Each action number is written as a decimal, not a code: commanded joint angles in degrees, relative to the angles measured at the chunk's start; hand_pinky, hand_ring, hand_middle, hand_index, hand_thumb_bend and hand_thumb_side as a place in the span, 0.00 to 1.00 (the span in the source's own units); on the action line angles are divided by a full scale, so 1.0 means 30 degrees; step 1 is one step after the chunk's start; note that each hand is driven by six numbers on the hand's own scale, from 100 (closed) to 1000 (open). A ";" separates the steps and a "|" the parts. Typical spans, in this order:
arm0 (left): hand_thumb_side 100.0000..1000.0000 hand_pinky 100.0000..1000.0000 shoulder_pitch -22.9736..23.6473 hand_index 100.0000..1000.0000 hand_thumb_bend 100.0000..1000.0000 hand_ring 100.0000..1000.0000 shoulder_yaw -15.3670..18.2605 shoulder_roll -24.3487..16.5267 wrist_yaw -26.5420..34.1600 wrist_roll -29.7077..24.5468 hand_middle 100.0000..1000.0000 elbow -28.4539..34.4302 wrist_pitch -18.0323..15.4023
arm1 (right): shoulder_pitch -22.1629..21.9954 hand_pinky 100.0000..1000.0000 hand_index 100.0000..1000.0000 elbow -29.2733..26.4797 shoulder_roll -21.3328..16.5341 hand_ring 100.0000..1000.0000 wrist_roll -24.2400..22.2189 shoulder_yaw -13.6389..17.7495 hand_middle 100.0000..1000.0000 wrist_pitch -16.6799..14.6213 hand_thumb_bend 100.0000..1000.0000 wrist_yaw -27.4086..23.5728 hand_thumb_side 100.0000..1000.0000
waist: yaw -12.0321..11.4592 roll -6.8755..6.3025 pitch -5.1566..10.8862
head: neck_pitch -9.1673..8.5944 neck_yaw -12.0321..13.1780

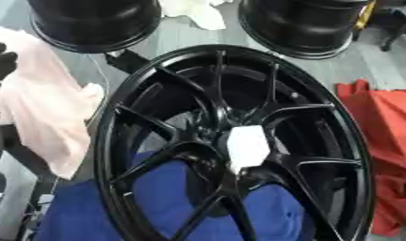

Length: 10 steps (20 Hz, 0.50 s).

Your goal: Pull the pin out of the wheel hub.

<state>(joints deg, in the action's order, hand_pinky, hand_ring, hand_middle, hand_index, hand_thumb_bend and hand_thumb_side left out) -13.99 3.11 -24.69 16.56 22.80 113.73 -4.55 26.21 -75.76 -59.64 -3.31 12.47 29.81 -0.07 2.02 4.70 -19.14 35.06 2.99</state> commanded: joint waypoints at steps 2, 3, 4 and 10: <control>0.74 0.83 -0.0099 0.72 0.06 0.69 0.0211 -0.0128 -0.0119 0.0067 0.62 0.0288 -0.0039 | -0.0297 0.77 0.91 0.1086 -0.0809 0.87 -0.1728 0.0951 0.92 -0.0686 0.31 0.2335 0.00 | 0.0090 -0.0047 0.0293 | -0.0294 0.0159; 0.75 0.83 -0.0084 0.72 0.06 0.69 0.0204 -0.0116 -0.0116 0.0063 0.62 0.0288 -0.0031 | -0.0384 0.78 0.91 0.1255 -0.0787 0.87 -0.1963 0.1043 0.92 -0.0687 0.31 0.2910 0.00 | 0.0127 -0.0062 0.0285 | -0.0297 0.0177; 0.75 0.83 -0.0068 0.72 0.06 0.69 0.0202 -0.0107 -0.0115 0.0064 0.62 0.0288 -0.0019 | -0.0428 0.78 0.91 0.1378 -0.0741 0.88 -0.2112 0.1131 0.91 -0.0650 0.32 0.3397 0.00 | 0.0163 -0.0078 0.0272 | -0.0303 0.0198; 0.75 0.83 -0.0071 0.72 0.06 0.69 0.0231 -0.0127 -0.0151 0.0090 0.62 0.0288 -0.0034 | -0.0157 0.73 0.88 0.0923 -0.0362 0.82 -0.2003 0.1670 0.87 -0.0654 0.31 0.4056 0.00 | 0.0211 -0.0136 0.0195 | -0.0169 0.0303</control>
<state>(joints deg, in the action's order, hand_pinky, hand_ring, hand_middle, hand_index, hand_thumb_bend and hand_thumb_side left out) -13.97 3.14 -24.28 16.50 22.85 113.73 -4.57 25.05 -71.92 -58.86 -9.43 16.26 28.04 11.66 2.63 4.34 -19.41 35.05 3.83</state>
